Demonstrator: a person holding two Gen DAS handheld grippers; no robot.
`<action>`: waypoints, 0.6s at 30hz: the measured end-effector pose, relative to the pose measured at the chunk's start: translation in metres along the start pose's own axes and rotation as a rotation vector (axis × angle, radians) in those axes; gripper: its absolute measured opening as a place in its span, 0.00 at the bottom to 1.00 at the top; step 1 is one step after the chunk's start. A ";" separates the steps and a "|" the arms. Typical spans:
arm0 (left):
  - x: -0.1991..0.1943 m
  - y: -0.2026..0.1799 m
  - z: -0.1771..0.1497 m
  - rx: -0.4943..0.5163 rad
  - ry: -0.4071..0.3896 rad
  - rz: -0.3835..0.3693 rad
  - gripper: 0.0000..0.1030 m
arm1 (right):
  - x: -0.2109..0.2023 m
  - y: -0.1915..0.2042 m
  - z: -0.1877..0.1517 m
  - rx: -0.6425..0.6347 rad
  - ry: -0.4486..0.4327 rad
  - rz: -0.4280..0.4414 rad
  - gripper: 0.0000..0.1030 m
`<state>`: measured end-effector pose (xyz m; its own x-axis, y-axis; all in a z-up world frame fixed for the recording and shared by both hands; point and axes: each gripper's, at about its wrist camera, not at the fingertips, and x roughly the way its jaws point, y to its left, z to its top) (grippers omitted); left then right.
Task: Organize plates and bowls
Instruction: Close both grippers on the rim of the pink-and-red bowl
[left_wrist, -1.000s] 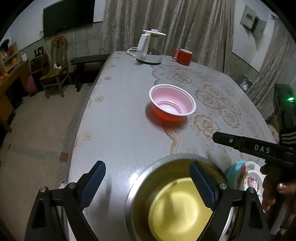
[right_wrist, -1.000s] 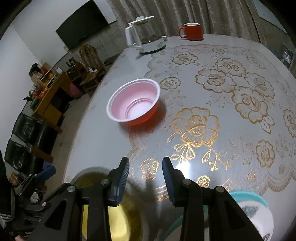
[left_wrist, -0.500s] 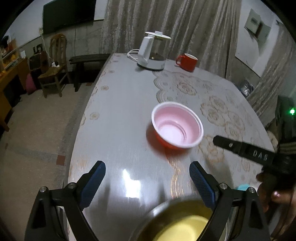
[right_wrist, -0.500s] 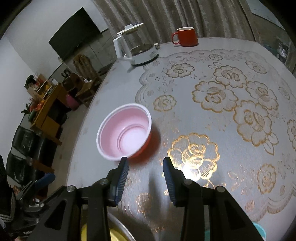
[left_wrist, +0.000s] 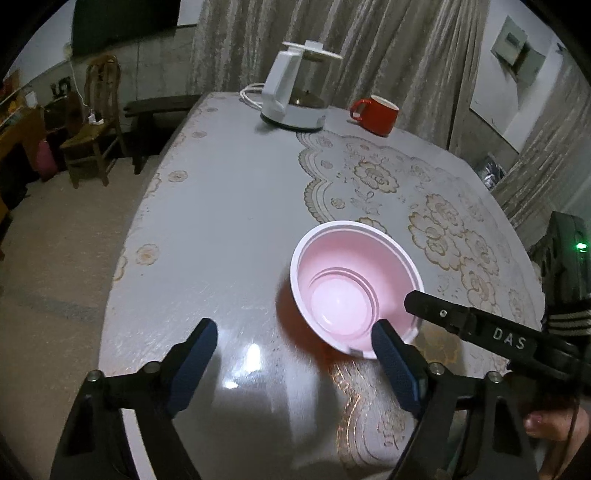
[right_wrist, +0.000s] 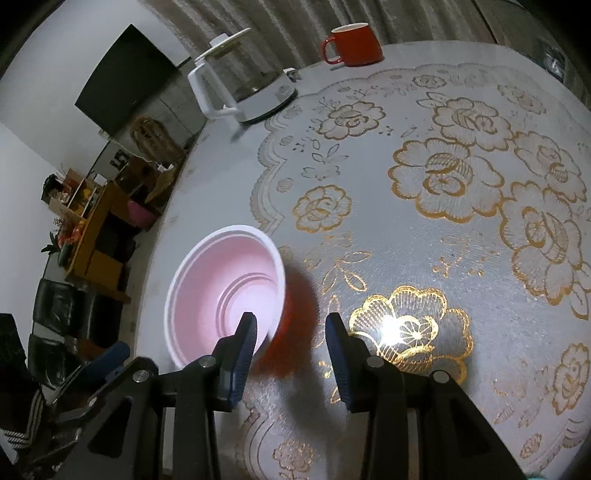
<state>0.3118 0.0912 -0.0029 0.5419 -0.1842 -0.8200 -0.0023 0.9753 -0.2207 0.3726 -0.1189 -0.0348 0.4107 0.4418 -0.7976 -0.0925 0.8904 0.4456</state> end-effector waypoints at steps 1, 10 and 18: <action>0.003 0.000 0.001 0.000 0.005 -0.004 0.73 | 0.003 -0.001 0.001 0.004 0.004 0.007 0.37; 0.036 -0.007 -0.001 0.075 0.098 -0.009 0.39 | 0.019 -0.002 -0.001 -0.028 0.022 0.077 0.17; 0.019 -0.025 -0.011 0.174 0.052 0.020 0.26 | 0.014 0.001 -0.008 -0.040 0.023 0.102 0.10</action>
<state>0.3134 0.0619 -0.0189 0.4988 -0.1659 -0.8507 0.1347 0.9844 -0.1130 0.3708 -0.1108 -0.0489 0.3765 0.5326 -0.7580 -0.1688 0.8440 0.5092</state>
